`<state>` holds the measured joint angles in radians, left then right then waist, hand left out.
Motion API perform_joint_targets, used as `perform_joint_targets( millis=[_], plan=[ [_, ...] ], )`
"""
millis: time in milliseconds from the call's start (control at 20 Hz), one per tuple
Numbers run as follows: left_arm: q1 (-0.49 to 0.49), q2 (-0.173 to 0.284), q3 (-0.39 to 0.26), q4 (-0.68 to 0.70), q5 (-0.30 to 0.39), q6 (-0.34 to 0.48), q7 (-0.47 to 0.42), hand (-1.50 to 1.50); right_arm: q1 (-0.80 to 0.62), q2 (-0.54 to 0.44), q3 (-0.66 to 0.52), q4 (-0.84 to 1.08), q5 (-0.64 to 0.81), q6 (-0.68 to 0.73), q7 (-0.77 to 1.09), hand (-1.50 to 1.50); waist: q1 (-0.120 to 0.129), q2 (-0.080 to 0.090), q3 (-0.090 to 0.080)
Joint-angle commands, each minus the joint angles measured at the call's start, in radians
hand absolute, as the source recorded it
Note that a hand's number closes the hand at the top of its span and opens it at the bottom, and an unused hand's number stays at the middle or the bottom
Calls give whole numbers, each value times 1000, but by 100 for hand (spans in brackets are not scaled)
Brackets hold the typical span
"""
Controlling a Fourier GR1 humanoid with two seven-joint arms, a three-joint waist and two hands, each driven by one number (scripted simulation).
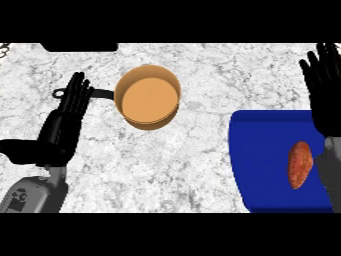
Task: Pick the sweet potato from the tray and place it in the pot
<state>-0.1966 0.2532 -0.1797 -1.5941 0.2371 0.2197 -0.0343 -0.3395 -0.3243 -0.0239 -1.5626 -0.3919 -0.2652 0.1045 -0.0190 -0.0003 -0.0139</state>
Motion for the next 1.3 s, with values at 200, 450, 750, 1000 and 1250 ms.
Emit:
perform_joint_targets(
  millis=[200,450,750,1000,1250],
  plan=[
    [49,69,108,20,-36,66,31,0,168,-241,-215,245,-56,374,-295,150,24,12,21],
    [38,87,139,39,16,43,110,0,278,-322,-224,440,181,314,-574,-150,25,16,21],
    [-42,87,124,1,-23,83,213,0,215,-360,-269,693,187,509,-962,-150,28,5,17],
    [7,122,164,-52,7,32,247,0,191,-477,-214,689,262,612,-893,-150,28,1,15],
    [-10,112,158,-29,-9,49,248,0,228,-631,-99,562,358,735,-733,-150,18,-2,12]
  ],
)
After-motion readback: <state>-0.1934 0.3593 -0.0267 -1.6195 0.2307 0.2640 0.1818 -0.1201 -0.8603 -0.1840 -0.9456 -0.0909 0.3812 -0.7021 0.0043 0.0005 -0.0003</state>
